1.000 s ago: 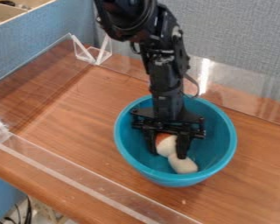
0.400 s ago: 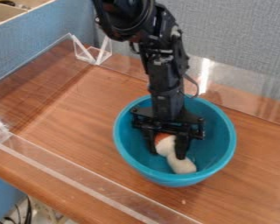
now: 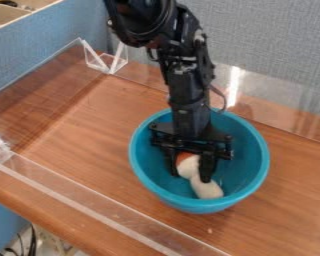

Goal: Remove the mushroom from inside the blue bowl and put it on the table

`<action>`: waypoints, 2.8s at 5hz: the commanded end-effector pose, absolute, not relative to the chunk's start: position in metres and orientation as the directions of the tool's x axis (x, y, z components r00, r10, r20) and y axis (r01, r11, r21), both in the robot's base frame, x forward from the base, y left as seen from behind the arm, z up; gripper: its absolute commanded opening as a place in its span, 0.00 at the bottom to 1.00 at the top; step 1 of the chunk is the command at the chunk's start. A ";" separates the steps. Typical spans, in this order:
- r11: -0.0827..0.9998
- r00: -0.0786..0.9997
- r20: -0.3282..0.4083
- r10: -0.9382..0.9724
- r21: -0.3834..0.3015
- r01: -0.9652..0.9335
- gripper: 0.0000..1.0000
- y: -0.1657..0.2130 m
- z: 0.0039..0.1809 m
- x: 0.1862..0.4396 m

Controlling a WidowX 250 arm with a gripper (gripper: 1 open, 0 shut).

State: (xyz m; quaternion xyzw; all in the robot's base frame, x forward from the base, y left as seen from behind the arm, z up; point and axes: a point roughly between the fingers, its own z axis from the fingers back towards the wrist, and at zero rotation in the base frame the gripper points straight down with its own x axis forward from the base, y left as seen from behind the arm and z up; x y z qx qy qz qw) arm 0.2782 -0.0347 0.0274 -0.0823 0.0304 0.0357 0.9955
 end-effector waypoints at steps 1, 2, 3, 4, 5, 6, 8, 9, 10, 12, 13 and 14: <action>0.983 0.996 -0.053 0.075 -0.167 -0.083 0.00 -0.025 0.036 0.277; 0.982 0.996 -0.050 0.073 -0.171 -0.081 0.00 -0.023 0.040 0.277; 0.981 0.996 -0.046 0.073 -0.175 -0.079 0.00 -0.020 0.044 0.277; 0.981 0.996 -0.041 0.073 -0.179 -0.079 0.00 -0.018 0.047 0.278; 0.980 0.997 -0.037 0.073 -0.184 -0.079 0.00 -0.016 0.050 0.279; 0.979 0.997 -0.033 0.073 -0.188 -0.078 0.00 -0.015 0.053 0.280; 0.978 0.997 -0.026 0.070 -0.195 -0.073 0.00 -0.013 0.057 0.282; 0.978 0.997 -0.024 0.067 -0.198 -0.071 0.00 -0.012 0.059 0.283; 0.977 0.998 -0.020 0.065 -0.201 -0.068 0.00 -0.011 0.061 0.284; 0.976 0.998 -0.013 0.059 -0.208 -0.060 0.00 -0.011 0.066 0.286; 0.976 0.999 -0.003 0.050 -0.211 -0.050 0.00 -0.010 0.073 0.285; 0.975 0.999 0.020 0.047 -0.218 -0.042 0.00 -0.006 0.088 0.283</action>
